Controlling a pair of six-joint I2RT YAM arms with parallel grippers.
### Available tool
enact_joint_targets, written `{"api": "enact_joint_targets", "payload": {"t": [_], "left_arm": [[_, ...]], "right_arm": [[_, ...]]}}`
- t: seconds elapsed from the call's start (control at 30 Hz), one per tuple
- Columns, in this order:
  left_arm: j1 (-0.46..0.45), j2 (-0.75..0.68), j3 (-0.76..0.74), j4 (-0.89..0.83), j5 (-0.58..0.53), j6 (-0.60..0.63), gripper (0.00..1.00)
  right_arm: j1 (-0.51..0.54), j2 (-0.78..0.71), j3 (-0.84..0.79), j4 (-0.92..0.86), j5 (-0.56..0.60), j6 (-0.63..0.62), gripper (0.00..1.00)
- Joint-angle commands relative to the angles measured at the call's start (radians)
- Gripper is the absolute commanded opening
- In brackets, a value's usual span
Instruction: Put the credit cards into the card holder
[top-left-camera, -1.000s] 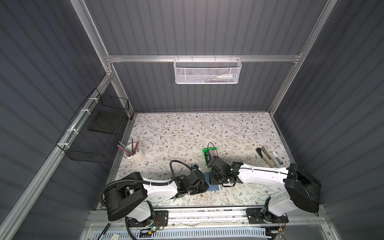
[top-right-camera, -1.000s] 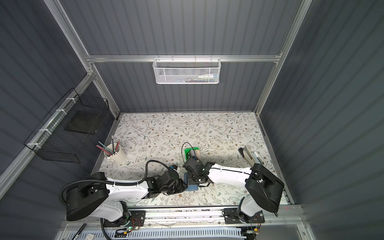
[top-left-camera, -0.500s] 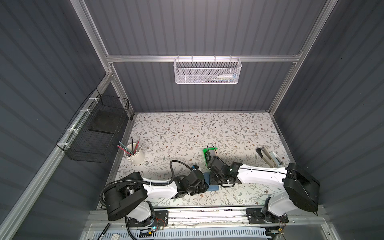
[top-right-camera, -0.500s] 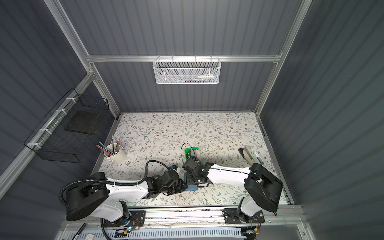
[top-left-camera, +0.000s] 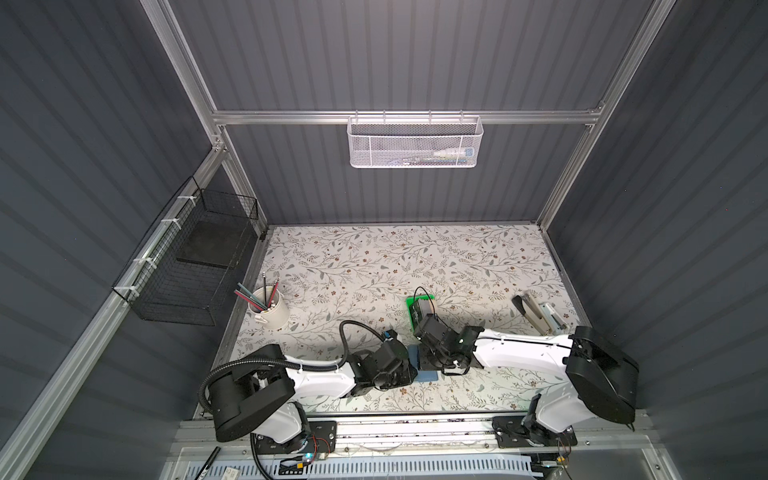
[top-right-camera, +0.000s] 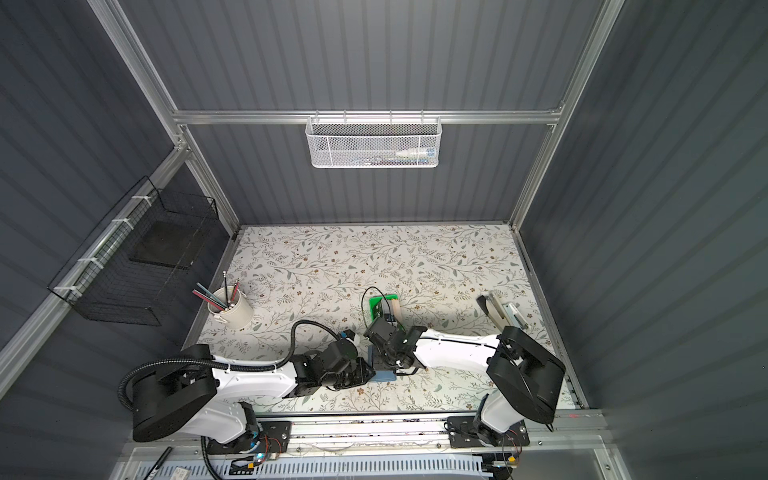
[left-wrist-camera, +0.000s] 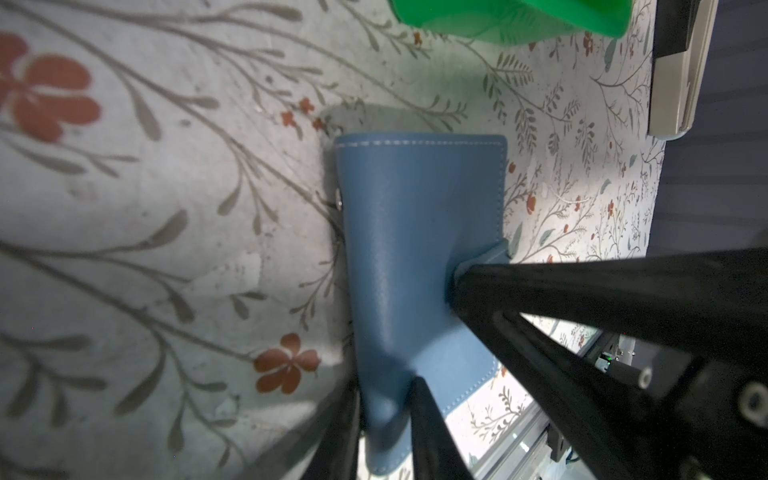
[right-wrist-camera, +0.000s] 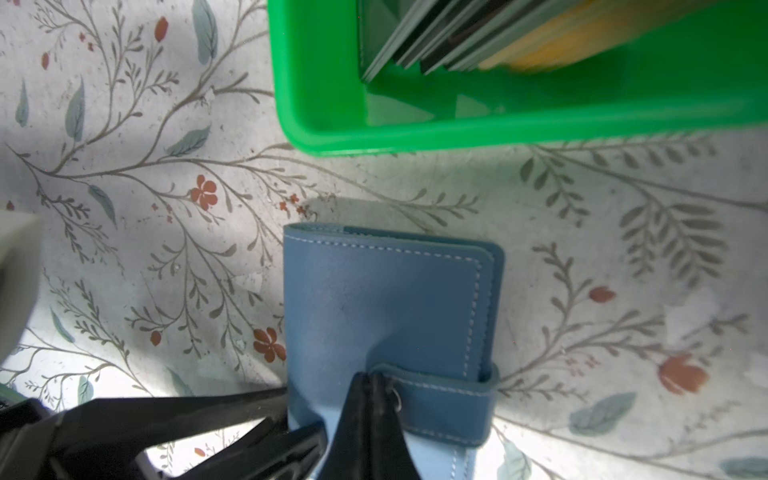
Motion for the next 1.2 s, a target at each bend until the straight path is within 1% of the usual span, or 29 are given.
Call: {"api": "enact_joint_targets", "payload": {"t": [0.0, 0.13, 0.23, 0.4, 0.6, 0.63, 0.67, 0.8, 0.93, 1.17], "left_arm": [[-0.007, 0.020, -0.016, -0.028, -0.013, 0.003, 0.23], [-0.008, 0.021, -0.019, -0.023, -0.013, 0.003, 0.23], [-0.008, 0.016, -0.022, -0.023, -0.015, 0.001, 0.23], [-0.008, 0.008, -0.027, -0.027, -0.018, 0.000, 0.23], [-0.009, 0.008, -0.026, -0.027, -0.020, 0.000, 0.23], [-0.010, 0.010, -0.026, -0.027, -0.020, 0.000, 0.23], [-0.010, 0.011, -0.026, -0.027, -0.020, -0.001, 0.23], [-0.011, 0.003, -0.032, -0.029, -0.024, -0.005, 0.23], [-0.011, -0.006, -0.034, -0.033, -0.029, -0.005, 0.23], [-0.013, 0.000, -0.027, -0.031, -0.027, -0.005, 0.23]], "right_arm": [[0.007, 0.034, -0.038, -0.060, -0.004, 0.013, 0.00], [0.007, 0.037, -0.045, -0.060, -0.009, 0.019, 0.00], [0.007, 0.037, -0.068, -0.015, -0.011, 0.033, 0.00], [0.009, 0.040, -0.098, 0.002, -0.018, 0.050, 0.00], [0.009, 0.016, -0.062, -0.016, -0.007, 0.023, 0.00], [0.009, 0.007, -0.048, -0.018, -0.008, 0.011, 0.01], [0.009, 0.000, -0.033, -0.024, -0.006, 0.000, 0.04], [0.009, -0.037, 0.019, -0.038, 0.002, -0.033, 0.07], [0.009, -0.075, 0.035, -0.049, 0.013, -0.042, 0.12], [0.008, -0.132, 0.006, -0.100, 0.042, -0.036, 0.13]]}}
